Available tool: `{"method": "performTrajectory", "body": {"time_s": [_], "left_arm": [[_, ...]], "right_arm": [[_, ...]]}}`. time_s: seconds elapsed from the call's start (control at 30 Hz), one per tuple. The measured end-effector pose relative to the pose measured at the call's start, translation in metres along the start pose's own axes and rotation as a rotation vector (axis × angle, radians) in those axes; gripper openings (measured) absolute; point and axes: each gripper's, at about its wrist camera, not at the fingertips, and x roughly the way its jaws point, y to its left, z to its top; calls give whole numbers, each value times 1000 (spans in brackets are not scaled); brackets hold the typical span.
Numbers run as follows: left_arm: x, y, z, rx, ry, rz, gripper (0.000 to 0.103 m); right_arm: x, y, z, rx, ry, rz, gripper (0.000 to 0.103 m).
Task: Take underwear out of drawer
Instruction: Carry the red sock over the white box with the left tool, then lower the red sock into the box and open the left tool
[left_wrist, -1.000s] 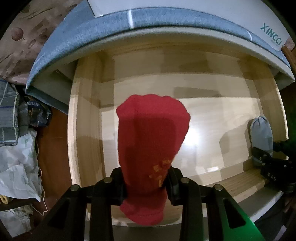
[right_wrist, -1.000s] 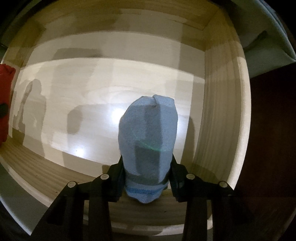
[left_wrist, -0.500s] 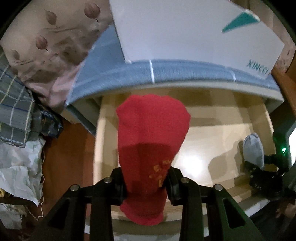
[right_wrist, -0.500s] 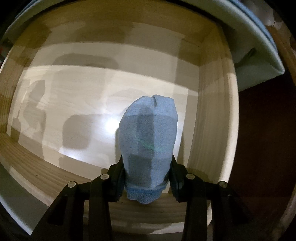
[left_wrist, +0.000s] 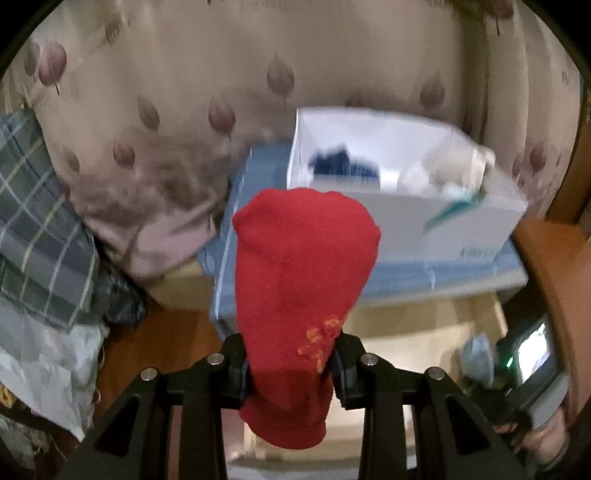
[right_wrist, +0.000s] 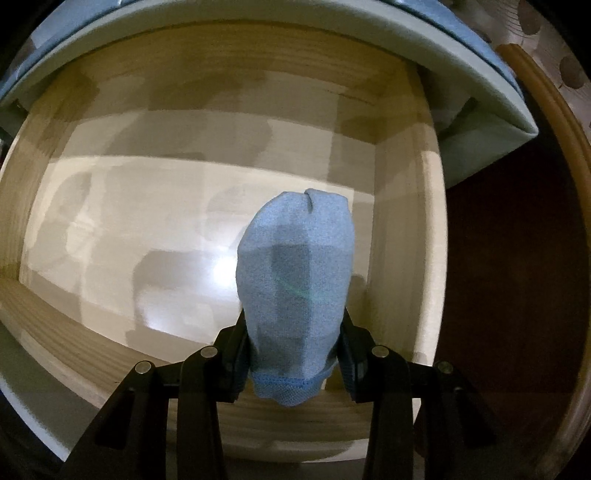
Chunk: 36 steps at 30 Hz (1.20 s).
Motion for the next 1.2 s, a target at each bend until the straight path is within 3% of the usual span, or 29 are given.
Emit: {"method": "performTrajectory", "body": {"time_s": [0.17,0.37,0.6,0.73,1.0,1.2], "left_arm": [[-24,0,46,-3,-101,-36,33],[-25,-10,97,10,-160,-62,33],[9,-24,139,46,-138,-48,33],[35,-25,153,17,-89,-84,33],[88,-29,152,8,23,-54,33],[105,-36,144,53,84,1,38]], "right_arm": [[-11,-19,-11,23,-15,16,37],[-17,-48,-11,33,-21,35,37],[-18,-57,-4,55,-24,57,37],[-10,-60,-4,89,-14,85,37],[-2,-69,-2,87,-5,98,37],[-1,-61,5,84,-2,96,37]]}}
